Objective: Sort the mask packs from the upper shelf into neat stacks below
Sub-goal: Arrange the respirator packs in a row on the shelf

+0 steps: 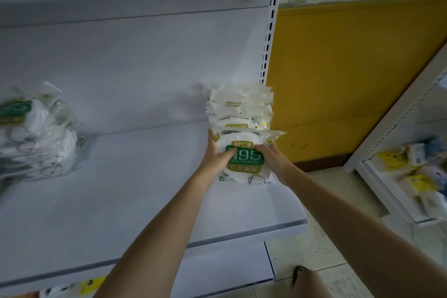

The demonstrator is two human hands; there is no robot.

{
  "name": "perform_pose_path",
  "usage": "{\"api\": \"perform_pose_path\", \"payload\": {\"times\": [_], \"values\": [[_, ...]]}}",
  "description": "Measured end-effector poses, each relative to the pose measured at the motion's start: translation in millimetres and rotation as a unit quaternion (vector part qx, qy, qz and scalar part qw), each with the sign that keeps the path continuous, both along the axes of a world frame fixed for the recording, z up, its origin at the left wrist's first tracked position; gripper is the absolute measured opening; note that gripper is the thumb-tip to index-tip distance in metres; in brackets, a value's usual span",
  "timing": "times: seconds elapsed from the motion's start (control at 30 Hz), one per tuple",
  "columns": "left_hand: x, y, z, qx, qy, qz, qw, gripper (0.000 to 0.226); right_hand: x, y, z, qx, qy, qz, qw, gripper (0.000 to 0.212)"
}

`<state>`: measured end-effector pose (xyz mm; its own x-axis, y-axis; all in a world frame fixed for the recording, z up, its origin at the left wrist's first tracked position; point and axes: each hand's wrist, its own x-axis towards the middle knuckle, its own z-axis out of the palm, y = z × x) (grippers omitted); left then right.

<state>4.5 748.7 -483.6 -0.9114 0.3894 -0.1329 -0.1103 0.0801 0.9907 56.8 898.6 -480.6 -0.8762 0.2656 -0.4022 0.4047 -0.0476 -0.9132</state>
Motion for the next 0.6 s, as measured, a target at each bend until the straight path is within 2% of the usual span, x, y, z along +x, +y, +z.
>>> {"api": "perform_pose_path", "payload": {"times": [0.2, 0.37, 0.4, 0.43, 0.5, 0.57, 0.6], "values": [[4, 5, -6, 0.005, 0.012, 0.002, 1.000, 0.076, -8, 10, -3, -0.038, 0.009, 0.005, 0.999, 0.009], [2, 13, -8, -0.003, 0.002, 0.030, 1.000, 0.069, -16, 21, 0, -0.050, 0.007, 0.023, 0.998, 0.005], [1, 12, -7, -0.001, 0.002, 0.044, 0.999, 0.065, -15, 24, 1, -0.054, 0.011, 0.024, 0.998, 0.013], [-1, 10, -9, -0.002, 0.006, 0.050, 0.999, 0.064, -14, 28, 1, -0.058, 0.023, 0.023, 0.998, 0.030], [-1, 5, -6, 0.016, 0.012, 0.048, 0.999, 0.078, -13, 37, 2, -0.057, 0.062, 0.021, 0.996, 0.060], [-1, 3, 0, 0.018, 0.002, 0.032, 0.999, 0.095, -15, 40, 9, -0.073, 0.092, 0.013, 0.993, 0.055], [-4, 3, 2, 0.025, 0.003, 0.034, 0.999, 0.094, -20, 42, 12, -0.080, 0.096, -0.008, 0.992, 0.051]]}}
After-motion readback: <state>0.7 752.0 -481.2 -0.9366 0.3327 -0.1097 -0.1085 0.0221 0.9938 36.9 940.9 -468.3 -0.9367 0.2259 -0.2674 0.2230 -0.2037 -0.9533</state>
